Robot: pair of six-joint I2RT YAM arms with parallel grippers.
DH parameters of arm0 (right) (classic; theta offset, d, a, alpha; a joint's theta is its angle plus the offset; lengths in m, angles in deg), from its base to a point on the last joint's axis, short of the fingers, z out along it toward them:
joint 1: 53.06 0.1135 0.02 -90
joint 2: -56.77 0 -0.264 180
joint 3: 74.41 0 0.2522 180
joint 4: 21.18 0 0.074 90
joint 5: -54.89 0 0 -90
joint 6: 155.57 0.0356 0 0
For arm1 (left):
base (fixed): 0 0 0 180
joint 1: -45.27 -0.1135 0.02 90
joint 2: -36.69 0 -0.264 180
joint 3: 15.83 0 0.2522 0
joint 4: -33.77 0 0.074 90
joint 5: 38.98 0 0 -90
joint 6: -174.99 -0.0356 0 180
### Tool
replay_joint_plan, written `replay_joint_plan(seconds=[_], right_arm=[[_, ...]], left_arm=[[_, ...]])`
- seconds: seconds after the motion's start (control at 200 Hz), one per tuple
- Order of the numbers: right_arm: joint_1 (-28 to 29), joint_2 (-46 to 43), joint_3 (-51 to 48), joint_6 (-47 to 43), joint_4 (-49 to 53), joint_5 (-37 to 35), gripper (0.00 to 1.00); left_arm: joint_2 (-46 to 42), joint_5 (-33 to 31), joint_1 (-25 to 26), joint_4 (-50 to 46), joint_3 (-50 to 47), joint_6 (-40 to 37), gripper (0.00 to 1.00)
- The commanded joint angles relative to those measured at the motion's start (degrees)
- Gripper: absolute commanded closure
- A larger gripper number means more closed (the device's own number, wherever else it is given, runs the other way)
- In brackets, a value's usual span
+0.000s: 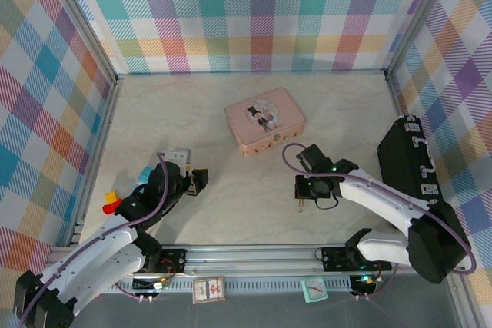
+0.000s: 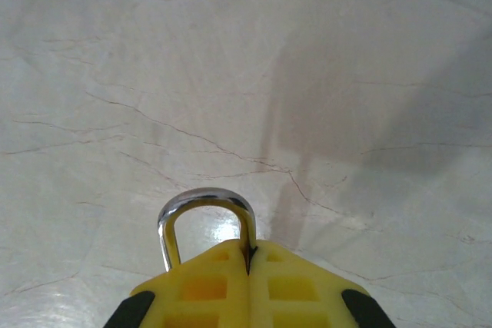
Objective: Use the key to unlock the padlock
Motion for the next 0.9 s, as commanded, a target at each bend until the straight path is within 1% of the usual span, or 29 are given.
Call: replay_joint_plan(seconds=[0.0,0.27,0.475,0.545,0.655,0.795,0.895], right_arm=[[1.52,3.3,0.59,1.6,-1.66,0.66,1.0],[3.24,12.39,2.91,1.88,-6.14,2.11,1.0],[3.79,15.17,3.89,1.93,-7.42,2.38,1.0],[3.95,15.02,3.8,1.99,-7.24,2.3,0.96],[3.97,13.92,3.89,1.67,-6.44,2.39,0.87],[3.91,11.41,3.61,1.17,-5.15,1.34,0.78],[3.92,9.4,3.37,0.61,-4.08,0.99,0.75]], left_arm=[[-0.77,-1.03,0.41,2.16,-0.62,-1.27,0.41],[-2.39,-1.22,0.41,3.04,-1.85,-1.34,0.41],[-3.06,-1.33,0.37,3.13,-2.25,-1.25,0.4],[-2.97,-1.44,0.42,3.3,-2.37,-1.32,0.4],[-2.97,-1.51,0.42,3.57,-2.51,-1.32,0.4],[-2.98,-1.68,0.39,3.66,-2.55,-1.36,0.4],[-2.97,-1.93,0.42,3.57,-2.5,-1.34,0.39]])
